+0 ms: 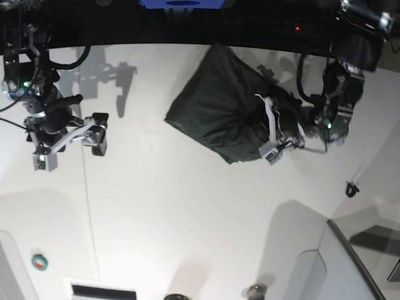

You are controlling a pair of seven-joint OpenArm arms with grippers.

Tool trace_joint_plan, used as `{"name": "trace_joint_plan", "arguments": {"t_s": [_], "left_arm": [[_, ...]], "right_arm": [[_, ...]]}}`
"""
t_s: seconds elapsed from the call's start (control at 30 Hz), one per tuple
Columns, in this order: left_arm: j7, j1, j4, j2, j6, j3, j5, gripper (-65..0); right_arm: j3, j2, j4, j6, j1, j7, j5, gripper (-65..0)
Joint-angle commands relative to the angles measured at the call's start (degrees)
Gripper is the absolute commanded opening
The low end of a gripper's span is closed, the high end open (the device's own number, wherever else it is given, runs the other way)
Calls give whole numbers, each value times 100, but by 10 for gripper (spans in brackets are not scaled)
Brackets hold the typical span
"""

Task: Layout the t-shirt on the table in an organized manner, then fold the t-shirt properly
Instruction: 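Fold the shirt end held by the left gripper over toward the right gripper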

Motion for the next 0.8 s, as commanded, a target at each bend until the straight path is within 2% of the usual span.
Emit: {"name": "trace_joint_plan", "arguments": {"t_s": [0.0,0.13,0.23,0.43,0.53,0.63,0.77], "left_arm": [[-92,-280,91,-112,-71,351,-122,-650],[-92,-1019,73,-183,-71,1749,414,-650],[-92,-1247,73,143,-71,2241,1275,-650],[-110,-1291,56,1127,-71,2320,3939,-650],[-119,-1291,-182,1567,-71,2311,4721,-650],[-136,-1379,-490,1954,-71,2329,5170,-650],[-163,-1485,-736,2209,-71,2329,5240,-650]], "right_arm": [[15,15,104,53,36,122,30,-87],[6,6,104,53,36,114,30,-87],[6,6,104,53,-8,105,30,-87],[41,-3,113,53,-140,105,39,-87],[41,-3,113,44,-175,114,48,-87],[50,-3,113,35,-272,131,48,-87],[50,-3,113,35,-307,140,48,-87]]}}
